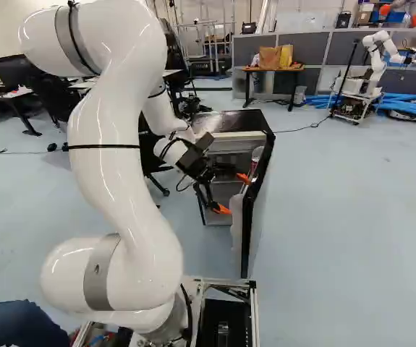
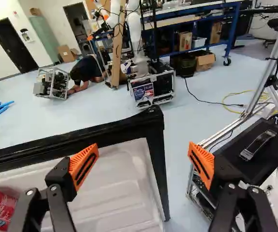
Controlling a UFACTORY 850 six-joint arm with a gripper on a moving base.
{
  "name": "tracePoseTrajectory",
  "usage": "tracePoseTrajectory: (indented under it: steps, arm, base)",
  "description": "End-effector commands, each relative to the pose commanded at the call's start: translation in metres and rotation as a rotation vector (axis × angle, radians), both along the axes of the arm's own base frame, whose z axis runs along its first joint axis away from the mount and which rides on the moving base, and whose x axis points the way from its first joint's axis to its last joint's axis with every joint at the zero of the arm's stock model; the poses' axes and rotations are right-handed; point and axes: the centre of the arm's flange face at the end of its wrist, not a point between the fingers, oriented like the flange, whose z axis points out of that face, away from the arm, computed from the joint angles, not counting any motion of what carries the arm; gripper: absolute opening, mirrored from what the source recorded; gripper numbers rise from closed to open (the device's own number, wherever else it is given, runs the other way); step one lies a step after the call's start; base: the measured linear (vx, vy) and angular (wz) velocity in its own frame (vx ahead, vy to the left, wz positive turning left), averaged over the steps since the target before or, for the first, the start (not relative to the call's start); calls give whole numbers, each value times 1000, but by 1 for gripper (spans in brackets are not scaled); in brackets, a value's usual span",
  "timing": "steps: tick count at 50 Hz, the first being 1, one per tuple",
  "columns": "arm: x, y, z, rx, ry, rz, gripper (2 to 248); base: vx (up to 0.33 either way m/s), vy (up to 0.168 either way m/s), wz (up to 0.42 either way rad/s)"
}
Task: Grab a drink from the fridge
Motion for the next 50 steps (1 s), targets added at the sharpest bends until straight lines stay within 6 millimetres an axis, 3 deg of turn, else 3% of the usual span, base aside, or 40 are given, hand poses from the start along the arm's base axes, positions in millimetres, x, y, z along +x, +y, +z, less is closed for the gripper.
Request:
tracePoseTrajectory:
  steps: [50]
  arm:
    - [59,-92,15,23,-154,-210,247]
  base:
    - [0,0,0]
